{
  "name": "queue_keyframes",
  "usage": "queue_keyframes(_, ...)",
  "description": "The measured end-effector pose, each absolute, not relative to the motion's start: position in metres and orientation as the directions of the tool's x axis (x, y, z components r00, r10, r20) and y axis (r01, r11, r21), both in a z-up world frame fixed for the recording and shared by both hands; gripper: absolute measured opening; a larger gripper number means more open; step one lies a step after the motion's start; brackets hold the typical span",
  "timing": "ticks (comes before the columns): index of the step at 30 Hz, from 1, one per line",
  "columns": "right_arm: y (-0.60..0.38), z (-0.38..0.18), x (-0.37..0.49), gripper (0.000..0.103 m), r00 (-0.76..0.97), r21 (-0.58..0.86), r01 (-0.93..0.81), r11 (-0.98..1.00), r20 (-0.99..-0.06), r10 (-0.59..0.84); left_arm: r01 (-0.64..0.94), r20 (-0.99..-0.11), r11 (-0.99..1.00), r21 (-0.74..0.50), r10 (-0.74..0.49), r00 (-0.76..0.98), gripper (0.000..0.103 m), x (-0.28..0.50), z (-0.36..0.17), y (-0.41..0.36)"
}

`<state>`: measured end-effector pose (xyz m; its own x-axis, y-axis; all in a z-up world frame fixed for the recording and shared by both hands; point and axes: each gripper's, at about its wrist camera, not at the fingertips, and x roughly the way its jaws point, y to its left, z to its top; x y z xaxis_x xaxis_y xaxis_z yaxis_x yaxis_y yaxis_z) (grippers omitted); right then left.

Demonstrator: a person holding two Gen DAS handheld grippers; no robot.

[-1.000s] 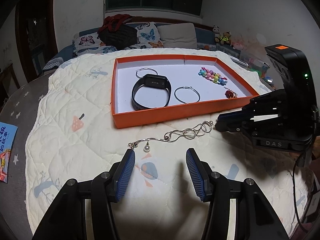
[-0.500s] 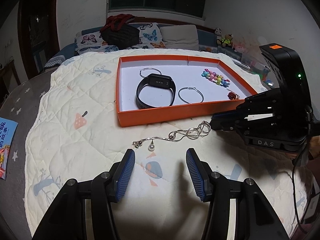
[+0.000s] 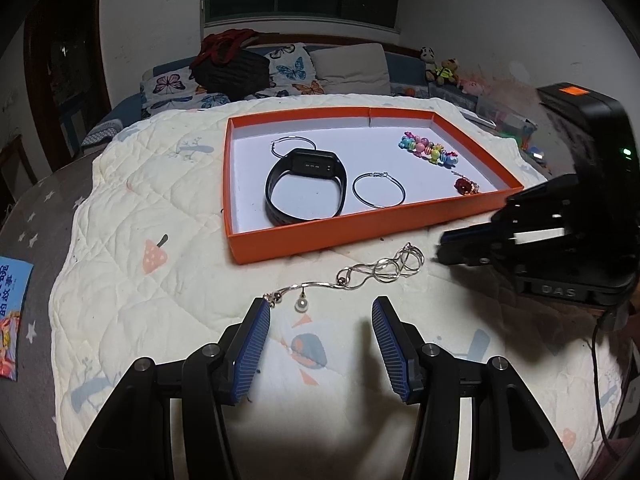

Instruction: Organize jewelry

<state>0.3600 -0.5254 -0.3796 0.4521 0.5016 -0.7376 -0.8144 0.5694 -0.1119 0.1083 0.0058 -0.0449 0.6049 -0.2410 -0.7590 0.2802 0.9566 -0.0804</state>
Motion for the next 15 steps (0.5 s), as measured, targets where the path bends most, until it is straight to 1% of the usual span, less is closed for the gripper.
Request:
queue_keyframes(3, -0.531, -0.379, 0.359, 0.010, 0.452, -0.107, -0.811, 0.576, -0.739, 0.500, 0.269, -0.769, 0.956, -0.119, -0.260, 0.584, 0.055, 0.117, -0.050, 0.012)
queue_keyframes(4, -0.532, -0.379, 0.359, 0.010, 0.452, -0.105, -0.810, 0.577, -0.738, 0.501, 0.267, -0.771, 0.954, -0.134, -0.270, 0.577, 0.048, 0.119, -0.052, 0.014)
queue_keyframes(5, -0.532, -0.380, 0.359, 0.010, 0.452, -0.104, -0.810, 0.577, -0.738, 0.501, 0.268, -0.772, 0.953, -0.142, -0.276, 0.573, 0.038, 0.121, -0.053, 0.014)
queue_keyframes(7, -0.533, -0.381, 0.359, 0.010, 0.452, -0.102, -0.809, 0.579, -0.738, 0.502, 0.278, -0.773, 0.948, -0.153, -0.290, 0.565, 0.028, 0.123, -0.054, 0.014)
queue_keyframes(9, -0.532, -0.382, 0.360, 0.010, 0.450, -0.098, -0.808, 0.581, -0.739, 0.502, 0.285, -0.775, 0.947, -0.148, -0.290, 0.562, 0.025, 0.123, -0.054, 0.012)
queue_keyframes(15, -0.531, -0.383, 0.361, 0.010, 0.451, -0.098, -0.808, 0.581, -0.737, 0.503, 0.264, -0.782, 0.953, -0.149, -0.277, 0.558, 0.025, 0.127, -0.056, 0.013)
